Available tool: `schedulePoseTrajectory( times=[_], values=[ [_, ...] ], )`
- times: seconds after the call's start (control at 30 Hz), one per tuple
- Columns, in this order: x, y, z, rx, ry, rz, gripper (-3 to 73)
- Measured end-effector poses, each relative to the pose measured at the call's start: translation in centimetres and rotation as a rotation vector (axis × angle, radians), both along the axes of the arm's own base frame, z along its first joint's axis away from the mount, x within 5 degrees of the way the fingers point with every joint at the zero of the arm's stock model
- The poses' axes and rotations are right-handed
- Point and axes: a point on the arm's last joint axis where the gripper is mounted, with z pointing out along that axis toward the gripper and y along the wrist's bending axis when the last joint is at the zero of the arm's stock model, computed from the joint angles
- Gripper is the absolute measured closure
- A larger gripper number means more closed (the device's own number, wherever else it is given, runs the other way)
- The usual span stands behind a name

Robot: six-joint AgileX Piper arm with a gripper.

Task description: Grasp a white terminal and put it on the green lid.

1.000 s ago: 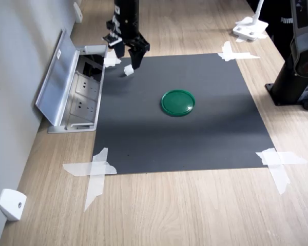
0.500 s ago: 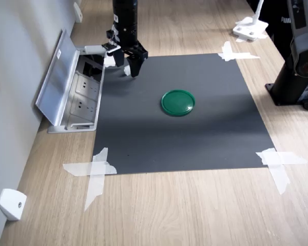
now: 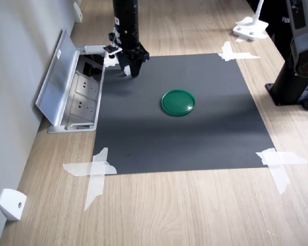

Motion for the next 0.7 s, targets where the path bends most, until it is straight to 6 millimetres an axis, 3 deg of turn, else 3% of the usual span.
schedulePoseTrajectory(
  times=[0.07, 0.1, 0.3, 0.47, 0.63, 0.7],
  values=[
    [0.0, -0.1, 0.0, -0.006, 0.002, -0.010, 58.7],
    [0.0, -0.1, 0.0, -0.004, 0.001, -0.019, 61.0],
    [-0.2, 0.2, 1.1, -0.007, -0.022, -0.028, 61.0],
    [-1.3, 1.8, 6.7, -0.042, -0.138, 0.020, 61.0],
    [-3.0, 5.5, 13.6, -0.056, -0.264, 0.068, 61.0],
    [-4.1, 7.3, 15.4, -0.032, -0.276, 0.066, 61.0]
  ],
)
